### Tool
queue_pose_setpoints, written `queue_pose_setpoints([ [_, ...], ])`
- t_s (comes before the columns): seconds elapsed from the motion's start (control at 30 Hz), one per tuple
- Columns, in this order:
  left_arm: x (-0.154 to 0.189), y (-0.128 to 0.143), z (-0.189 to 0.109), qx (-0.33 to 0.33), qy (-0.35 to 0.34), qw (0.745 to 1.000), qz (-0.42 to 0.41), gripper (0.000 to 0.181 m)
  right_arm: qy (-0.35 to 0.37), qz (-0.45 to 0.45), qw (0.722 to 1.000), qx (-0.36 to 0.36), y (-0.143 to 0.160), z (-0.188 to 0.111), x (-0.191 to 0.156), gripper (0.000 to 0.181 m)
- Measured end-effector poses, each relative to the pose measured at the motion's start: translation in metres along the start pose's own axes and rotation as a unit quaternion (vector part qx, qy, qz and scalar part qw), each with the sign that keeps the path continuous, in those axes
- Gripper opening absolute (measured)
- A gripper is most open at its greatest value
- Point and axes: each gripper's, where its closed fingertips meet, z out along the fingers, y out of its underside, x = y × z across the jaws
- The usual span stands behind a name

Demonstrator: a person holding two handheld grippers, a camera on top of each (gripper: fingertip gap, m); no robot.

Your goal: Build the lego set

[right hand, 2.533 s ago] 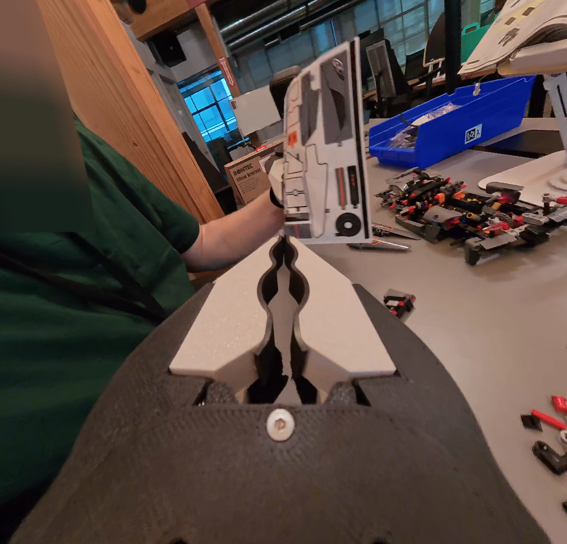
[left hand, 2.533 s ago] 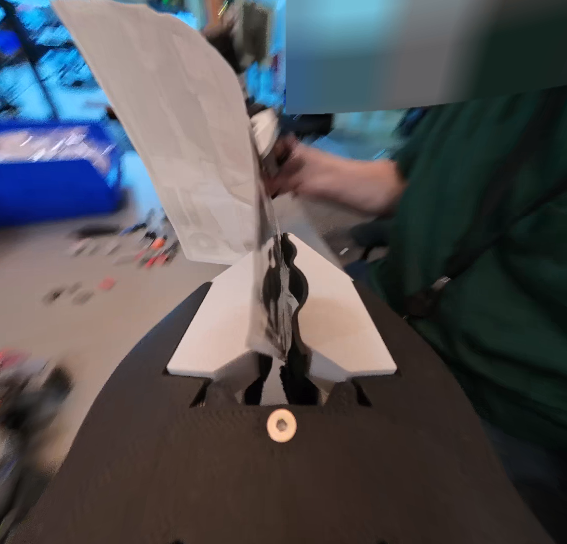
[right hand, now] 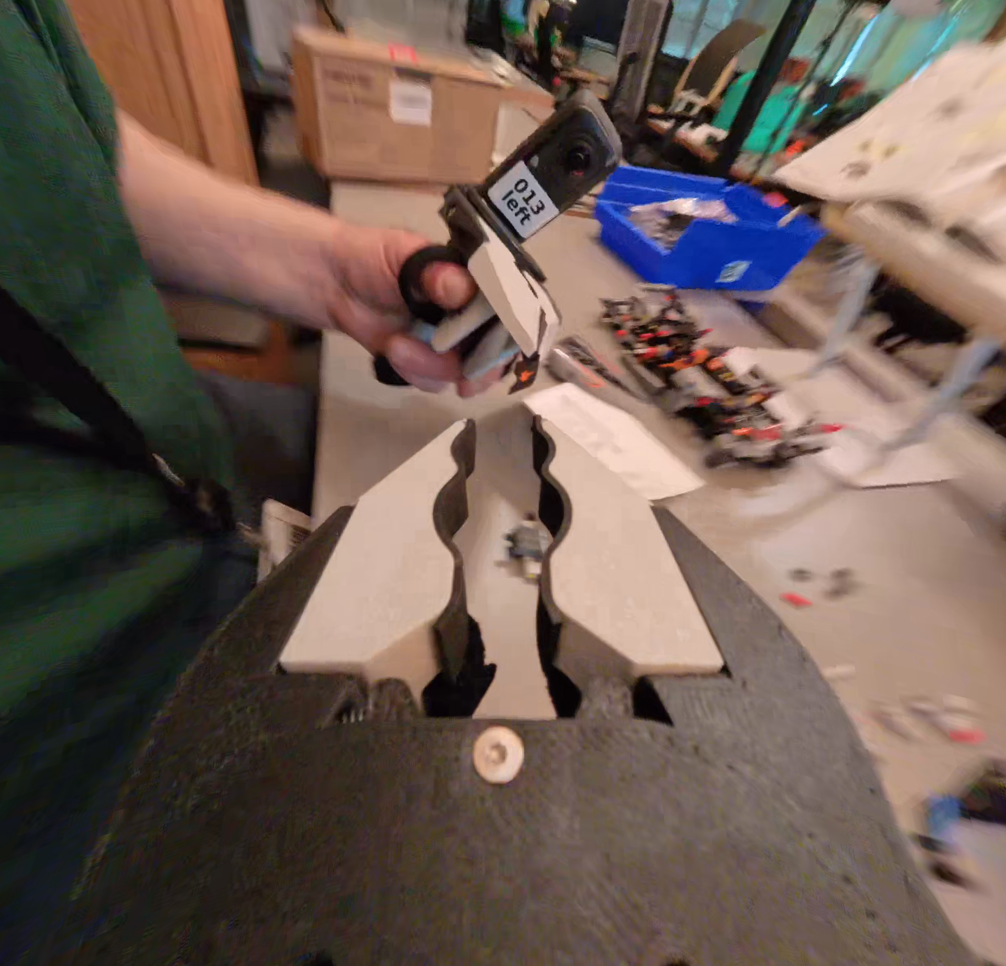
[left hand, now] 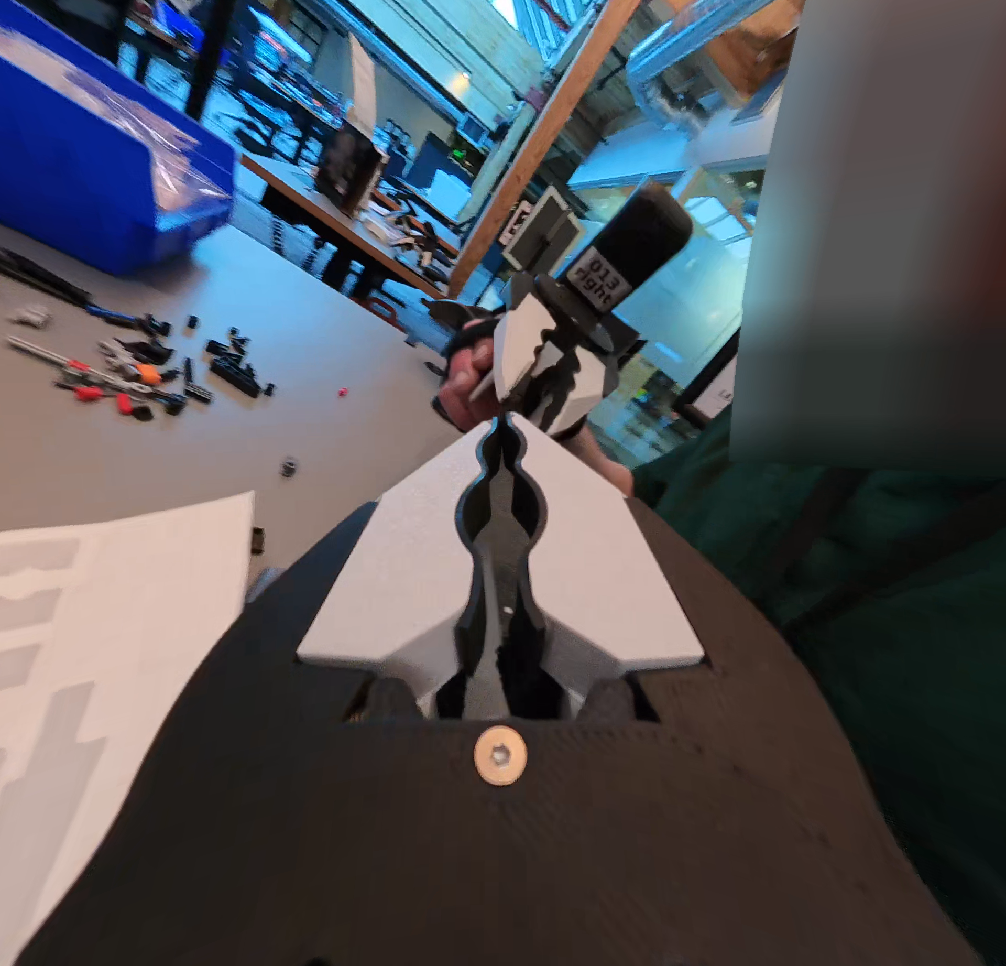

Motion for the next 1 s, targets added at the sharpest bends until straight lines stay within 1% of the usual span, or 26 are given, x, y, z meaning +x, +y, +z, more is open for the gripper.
queue_pose_setpoints([
  [0.07, -0.002, -0.003, 0.001, 0.006, -0.009, 1.0, 0.016, 0.0, -0.02, 0.097, 0.994, 0.037, -0.002, 0.0, 0.009, 0.015],
  [0.1, -0.004, -0.002, 0.001, 0.005, -0.014, 1.0, 0.02, 0.0, -0.031, 0.129, 0.99, 0.05, -0.002, 0.0, 0.011, 0.014],
  [0.17, -0.006, 0.002, 0.004, -0.006, -0.021, 0.999, 0.025, 0.0, -0.037, 0.159, 0.984, 0.064, 0.0, 0.003, 0.016, 0.011],
  [0.2, -0.007, 0.004, 0.005, -0.009, -0.023, 0.999, 0.026, 0.0, -0.044, 0.167, 0.983, 0.059, 0.004, 0.006, 0.015, 0.009],
  [0.27, -0.006, 0.006, 0.006, -0.012, -0.021, 0.999, 0.028, 0.0, -0.046, 0.175, 0.983, 0.043, 0.012, 0.014, 0.015, 0.007],
  [0.5, -0.011, 0.008, 0.005, -0.016, -0.029, 0.999, 0.034, 0.0, -0.066, 0.204, 0.975, 0.057, 0.011, 0.019, 0.016, 0.005],
  [0.6, -0.013, 0.008, 0.005, -0.014, -0.032, 0.999, 0.033, 0.0, -0.073, 0.21, 0.974, 0.051, 0.013, 0.019, 0.016, 0.01],
  [0.8, -0.018, 0.01, 0.005, -0.015, -0.039, 0.999, 0.035, 0.0, -0.088, 0.232, 0.967, 0.059, 0.013, 0.018, 0.016, 0.013],
  [1.0, -0.018, 0.01, 0.007, -0.016, -0.039, 0.998, 0.036, 0.0, -0.082, 0.237, 0.966, 0.057, 0.017, 0.019, 0.018, 0.005],
])
